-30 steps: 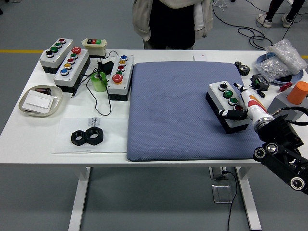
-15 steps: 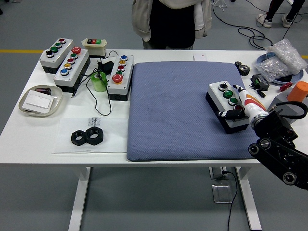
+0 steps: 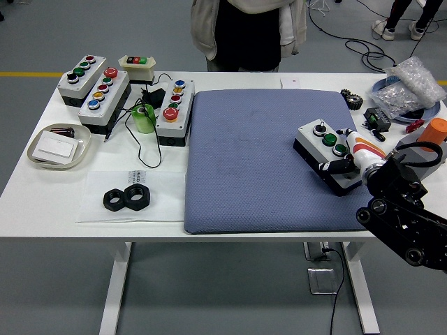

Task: Pick up the button,place it on the desk,press the button,press the button

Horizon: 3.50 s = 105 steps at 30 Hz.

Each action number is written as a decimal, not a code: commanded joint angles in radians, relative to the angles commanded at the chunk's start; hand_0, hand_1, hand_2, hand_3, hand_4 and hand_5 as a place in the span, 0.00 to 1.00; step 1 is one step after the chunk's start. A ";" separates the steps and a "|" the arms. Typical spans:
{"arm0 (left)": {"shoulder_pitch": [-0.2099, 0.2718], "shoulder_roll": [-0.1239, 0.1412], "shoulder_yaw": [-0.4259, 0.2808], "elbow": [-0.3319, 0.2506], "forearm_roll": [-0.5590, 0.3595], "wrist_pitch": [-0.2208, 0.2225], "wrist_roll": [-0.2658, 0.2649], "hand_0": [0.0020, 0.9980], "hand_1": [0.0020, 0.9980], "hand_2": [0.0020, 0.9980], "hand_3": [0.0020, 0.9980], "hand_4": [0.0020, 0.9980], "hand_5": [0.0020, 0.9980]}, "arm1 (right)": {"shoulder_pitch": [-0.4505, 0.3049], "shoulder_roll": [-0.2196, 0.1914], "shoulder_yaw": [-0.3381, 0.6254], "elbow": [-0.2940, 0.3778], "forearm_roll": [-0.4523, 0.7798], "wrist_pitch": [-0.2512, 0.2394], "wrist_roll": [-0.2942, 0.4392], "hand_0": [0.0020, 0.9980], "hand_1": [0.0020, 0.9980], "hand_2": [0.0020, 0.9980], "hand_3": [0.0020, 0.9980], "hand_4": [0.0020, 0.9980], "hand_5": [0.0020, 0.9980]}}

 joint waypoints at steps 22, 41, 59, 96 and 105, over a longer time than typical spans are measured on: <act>0.002 -0.001 -0.007 0.002 0.010 -0.001 0.003 0.75 0.78 0.86 0.77 0.54 1.00 | -0.016 -0.130 -0.101 0.180 0.047 -0.046 0.323 0.36 0.28 0.40 0.55 0.75 0.00; 0.004 -0.002 -0.011 0.002 0.015 -0.001 0.005 0.75 0.78 0.86 0.77 0.54 1.00 | 0.060 -0.129 -0.243 0.154 -0.091 0.072 0.621 0.45 0.38 0.46 0.61 0.74 0.00; 0.000 -0.001 -0.004 0.001 0.004 -0.001 0.002 0.75 0.78 0.86 0.77 0.54 1.00 | 0.070 -0.124 -0.207 0.149 -0.136 0.169 0.649 1.00 0.93 0.97 1.00 0.92 0.02; 0.007 -0.002 -0.022 0.004 0.031 -0.004 0.010 0.75 0.78 0.86 0.77 0.54 1.00 | -0.102 -0.286 0.011 0.464 -0.080 0.187 0.463 0.24 0.00 0.14 0.67 0.56 0.00; 0.006 -0.001 -0.016 0.003 0.023 -0.003 0.008 0.75 0.78 0.86 0.77 0.54 1.00 | -0.096 -0.279 -0.006 0.444 -0.084 0.207 0.438 0.07 0.00 0.04 0.68 0.47 0.00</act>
